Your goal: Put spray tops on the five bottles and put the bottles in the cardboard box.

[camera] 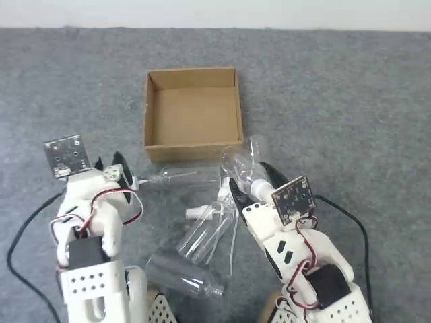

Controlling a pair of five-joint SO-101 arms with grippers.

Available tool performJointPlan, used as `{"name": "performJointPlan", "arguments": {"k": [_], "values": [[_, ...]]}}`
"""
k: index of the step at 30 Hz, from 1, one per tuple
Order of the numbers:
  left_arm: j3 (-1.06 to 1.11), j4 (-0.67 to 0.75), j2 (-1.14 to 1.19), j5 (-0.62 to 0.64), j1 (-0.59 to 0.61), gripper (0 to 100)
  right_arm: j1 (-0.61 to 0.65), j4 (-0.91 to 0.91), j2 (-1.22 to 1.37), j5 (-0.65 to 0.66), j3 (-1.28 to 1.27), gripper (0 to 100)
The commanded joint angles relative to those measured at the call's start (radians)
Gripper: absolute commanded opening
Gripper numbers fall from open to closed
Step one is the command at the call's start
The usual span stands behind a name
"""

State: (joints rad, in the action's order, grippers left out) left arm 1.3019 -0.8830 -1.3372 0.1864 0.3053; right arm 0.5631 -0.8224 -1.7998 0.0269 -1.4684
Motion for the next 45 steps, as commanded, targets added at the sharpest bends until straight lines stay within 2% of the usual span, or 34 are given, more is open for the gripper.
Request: {"name": "performJointPlan", "arguments": {"k": [1, 8, 11, 29, 45], "values": [[0.041, 0.066, -0.074, 0.009, 0.064, 12, -0.018, 0.013, -0.007, 0.037, 0.063, 4.8], [0.176, 0.061, -0.362, 0.006, 0.066, 12, -0.019, 0.007, -0.004, 0.081, 0.169, 4.8], [0.24, 0.048, -0.506, -0.04, 0.064, 12, -0.018, 0.01, 0.05, 0.083, 0.235, 4.8], [0.236, 0.044, -0.486, -0.063, 0.069, 12, -0.016, 0.07, 0.878, 0.081, 0.787, 4.8], [0.237, 0.044, -0.486, -0.066, 0.068, 12, -0.012, 0.07, 1.394, 0.081, 1.25, 4.7]]}}
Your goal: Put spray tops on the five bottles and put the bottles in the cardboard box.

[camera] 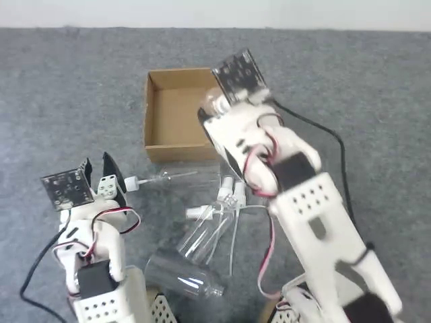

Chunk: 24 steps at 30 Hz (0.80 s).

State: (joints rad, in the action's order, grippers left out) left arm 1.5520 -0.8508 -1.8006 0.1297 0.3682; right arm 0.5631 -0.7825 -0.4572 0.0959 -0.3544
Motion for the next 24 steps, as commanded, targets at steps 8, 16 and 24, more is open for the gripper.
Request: {"name": "performJointPlan", "arguments": {"k": [8, 16, 24], "values": [[-0.013, 0.012, -0.023, -0.011, 0.005, 12, -0.01, 0.027, 0.358, 0.012, 0.407, 4.6], [-0.013, 0.012, -0.023, -0.011, 0.003, 12, 0.012, 0.021, 0.634, 0.012, 0.651, 4.5], [-0.013, 0.012, -0.023, -0.012, 0.003, 12, 0.042, 0.021, 0.871, 0.012, 0.867, 4.6]]}}
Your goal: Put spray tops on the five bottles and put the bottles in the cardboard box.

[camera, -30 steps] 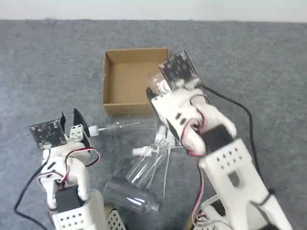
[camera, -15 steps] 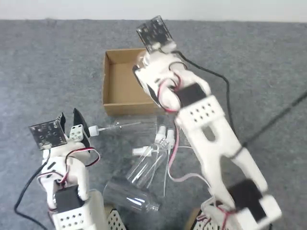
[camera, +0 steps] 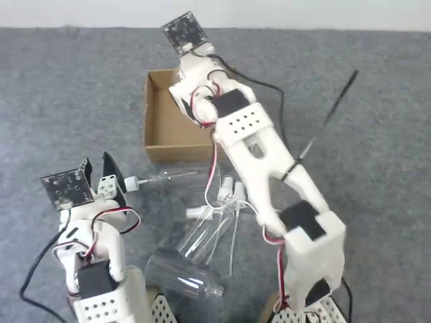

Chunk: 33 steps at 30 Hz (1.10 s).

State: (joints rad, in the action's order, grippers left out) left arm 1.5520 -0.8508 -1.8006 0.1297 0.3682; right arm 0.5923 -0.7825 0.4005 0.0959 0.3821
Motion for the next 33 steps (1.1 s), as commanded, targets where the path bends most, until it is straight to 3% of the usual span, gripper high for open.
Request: {"name": "performJointPlan", "arguments": {"k": [1, 33], "values": [[-0.013, 0.012, -0.023, -0.012, 0.003, 12, 0.016, 0.021, 0.041, 0.012, 0.158, 4.6], [-0.005, 0.015, -0.023, -0.012, 0.002, 12, 0.073, -0.019, 0.59, 0.072, 0.629, 4.7]]}}
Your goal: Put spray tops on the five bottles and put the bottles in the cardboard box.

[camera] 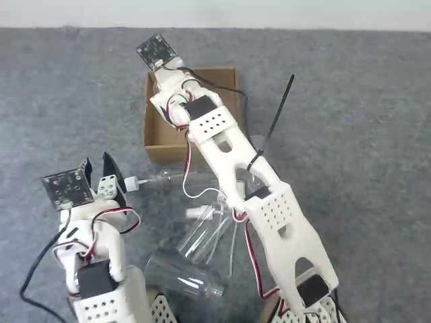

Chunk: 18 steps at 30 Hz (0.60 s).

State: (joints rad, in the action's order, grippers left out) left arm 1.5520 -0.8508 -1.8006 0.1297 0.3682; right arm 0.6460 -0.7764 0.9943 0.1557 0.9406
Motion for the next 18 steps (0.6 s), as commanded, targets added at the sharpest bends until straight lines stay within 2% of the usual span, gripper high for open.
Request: {"name": "performJointPlan", "arguments": {"k": [1, 18], "values": [[-0.005, 0.015, -0.023, -0.012, 0.002, 12, 0.019, -0.036, 0.002, 0.012, 0.084, 4.7], [-0.005, 0.015, -0.023, -0.014, 0.002, 12, 0.036, -0.002, 0.108, 0.017, 0.12, 4.8]]}}
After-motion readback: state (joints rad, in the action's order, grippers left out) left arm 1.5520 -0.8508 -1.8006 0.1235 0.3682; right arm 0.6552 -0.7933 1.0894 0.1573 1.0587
